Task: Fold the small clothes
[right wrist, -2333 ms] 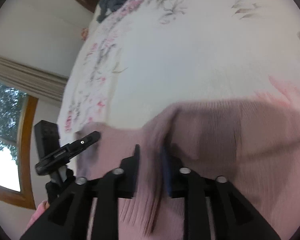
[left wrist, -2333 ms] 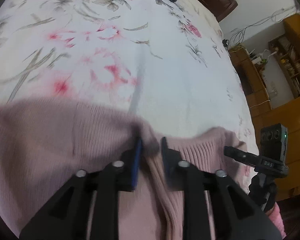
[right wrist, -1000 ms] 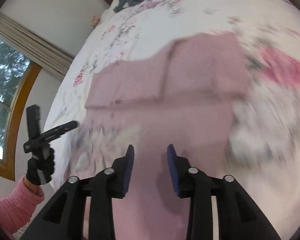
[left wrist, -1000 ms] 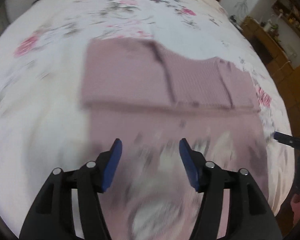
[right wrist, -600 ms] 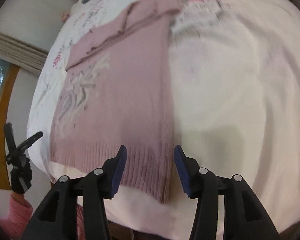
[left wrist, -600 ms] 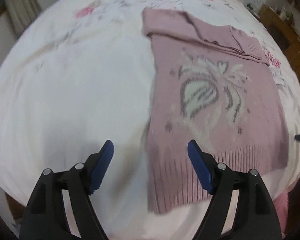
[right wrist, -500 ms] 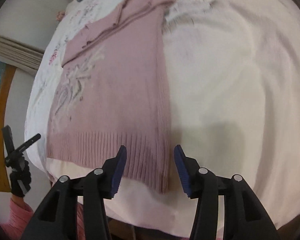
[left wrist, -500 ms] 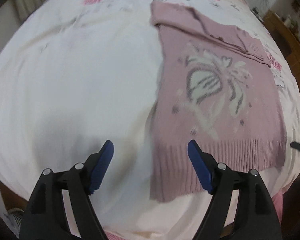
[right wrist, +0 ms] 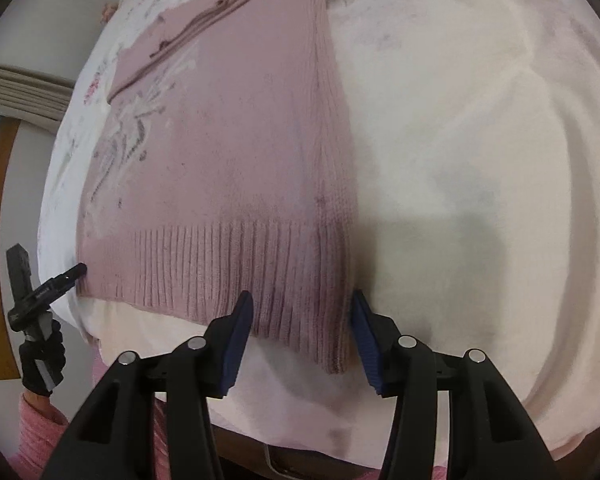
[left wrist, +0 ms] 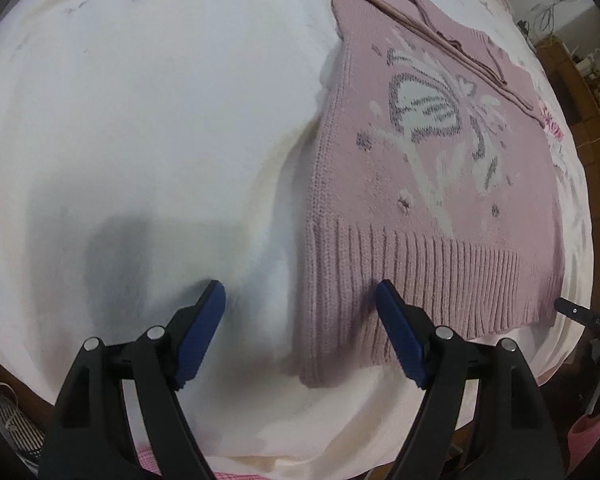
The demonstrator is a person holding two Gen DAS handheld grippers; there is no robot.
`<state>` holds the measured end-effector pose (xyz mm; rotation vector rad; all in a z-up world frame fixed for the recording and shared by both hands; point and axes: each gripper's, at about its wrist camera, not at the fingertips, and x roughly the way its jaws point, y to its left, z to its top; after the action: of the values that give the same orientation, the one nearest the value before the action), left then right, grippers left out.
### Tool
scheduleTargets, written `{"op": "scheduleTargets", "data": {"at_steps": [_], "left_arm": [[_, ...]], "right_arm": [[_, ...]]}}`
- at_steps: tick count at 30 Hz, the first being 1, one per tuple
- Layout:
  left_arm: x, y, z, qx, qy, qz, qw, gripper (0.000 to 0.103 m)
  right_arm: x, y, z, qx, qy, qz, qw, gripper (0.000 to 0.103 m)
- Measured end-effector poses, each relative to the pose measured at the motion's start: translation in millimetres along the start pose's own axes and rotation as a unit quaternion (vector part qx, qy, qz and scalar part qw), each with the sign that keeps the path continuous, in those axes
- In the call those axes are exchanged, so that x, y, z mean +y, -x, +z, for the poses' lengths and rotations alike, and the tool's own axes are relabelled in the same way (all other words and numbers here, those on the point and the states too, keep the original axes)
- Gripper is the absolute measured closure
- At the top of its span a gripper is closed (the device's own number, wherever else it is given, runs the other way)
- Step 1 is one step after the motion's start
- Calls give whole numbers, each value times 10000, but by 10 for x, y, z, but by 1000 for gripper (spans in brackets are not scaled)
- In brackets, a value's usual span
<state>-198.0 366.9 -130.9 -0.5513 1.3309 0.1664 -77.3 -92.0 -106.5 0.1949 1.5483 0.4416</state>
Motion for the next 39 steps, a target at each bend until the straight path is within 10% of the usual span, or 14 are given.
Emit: {"op": "scheduleTargets", "data": {"at_steps": [12,23,39], "left_arm": [[-121,84,-20,51,118,-322,9994,91],[-239,587,348,-733,150,-1123,9908,94],[-46,105,1314,-836,498,-912,9911,94]], "right_arm": [[-163,-31,-42,117,-402,854,9955,93],[-96,619,315,-586,-557,2115,9740,93],[-316,445,1244,-651,-1063,2141,9688,93]]}}
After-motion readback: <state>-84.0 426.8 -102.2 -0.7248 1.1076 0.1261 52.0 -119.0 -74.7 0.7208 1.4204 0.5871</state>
